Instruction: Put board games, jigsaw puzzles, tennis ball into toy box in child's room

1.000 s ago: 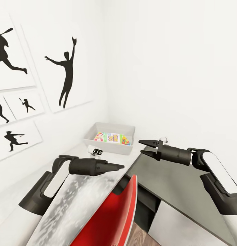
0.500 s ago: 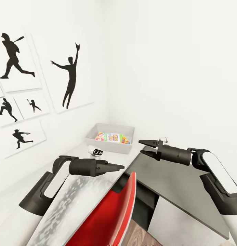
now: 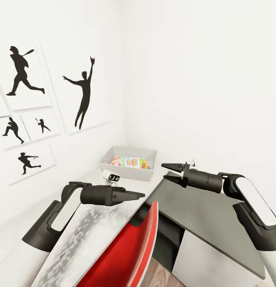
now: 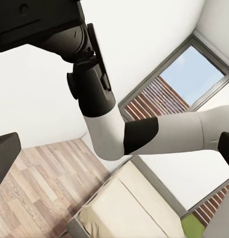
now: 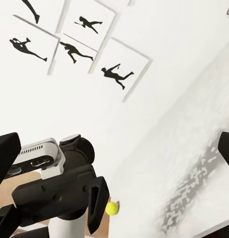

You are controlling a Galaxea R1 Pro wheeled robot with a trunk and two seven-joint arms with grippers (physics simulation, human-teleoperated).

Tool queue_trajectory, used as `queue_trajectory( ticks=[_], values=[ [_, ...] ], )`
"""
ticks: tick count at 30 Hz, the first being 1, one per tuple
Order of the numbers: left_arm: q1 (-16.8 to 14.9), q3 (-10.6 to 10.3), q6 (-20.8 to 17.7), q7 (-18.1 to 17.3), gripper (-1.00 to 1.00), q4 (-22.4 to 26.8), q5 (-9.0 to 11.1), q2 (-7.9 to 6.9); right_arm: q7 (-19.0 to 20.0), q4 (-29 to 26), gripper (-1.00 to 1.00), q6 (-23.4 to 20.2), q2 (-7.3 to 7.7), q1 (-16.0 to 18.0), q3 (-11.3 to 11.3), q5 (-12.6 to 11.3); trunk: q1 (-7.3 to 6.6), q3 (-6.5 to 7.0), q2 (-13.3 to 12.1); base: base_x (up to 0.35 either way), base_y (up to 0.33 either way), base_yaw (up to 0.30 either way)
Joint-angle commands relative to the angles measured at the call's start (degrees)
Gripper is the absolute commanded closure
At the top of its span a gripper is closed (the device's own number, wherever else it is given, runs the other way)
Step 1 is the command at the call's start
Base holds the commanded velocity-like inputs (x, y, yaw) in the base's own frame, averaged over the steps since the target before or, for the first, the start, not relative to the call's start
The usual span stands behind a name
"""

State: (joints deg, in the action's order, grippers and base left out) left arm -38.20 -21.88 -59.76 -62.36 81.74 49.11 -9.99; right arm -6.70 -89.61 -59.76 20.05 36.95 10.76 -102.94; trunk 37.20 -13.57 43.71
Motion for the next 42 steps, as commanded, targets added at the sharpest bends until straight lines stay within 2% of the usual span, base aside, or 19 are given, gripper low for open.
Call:
queue_trajectory(
  ticks=[1, 19, 42],
  values=[
    [-0.1, -0.1, -0.2, -0.1, -1.0, 0.0, 0.1, -0.03, -0.6, 0.0, -1.0, 0.0, 0.04, 0.1, 0.0, -0.6, 0.0, 0.01, 0.1, -0.134, 0.0, 0.0],
    [0.6, -0.1, -0.2, -0.1, -1.0, 0.1, 0.1, 0.02, -0.6, 0.0, -1.0, 0.0, -0.01, 0.1, 0.0, -0.6, 0.0, 1.64, 0.1, -0.036, 0.0, 0.0],
    [0.9, 0.0, -0.2, -0.1, -1.0, 0.1, 0.1, 0.22, -0.9, 0.0, -1.0, 0.1, -0.02, 0.1, 0.1, -0.6, 0.0, 1.72, 0.1, -0.039, 0.0, 0.0]
  ],
)
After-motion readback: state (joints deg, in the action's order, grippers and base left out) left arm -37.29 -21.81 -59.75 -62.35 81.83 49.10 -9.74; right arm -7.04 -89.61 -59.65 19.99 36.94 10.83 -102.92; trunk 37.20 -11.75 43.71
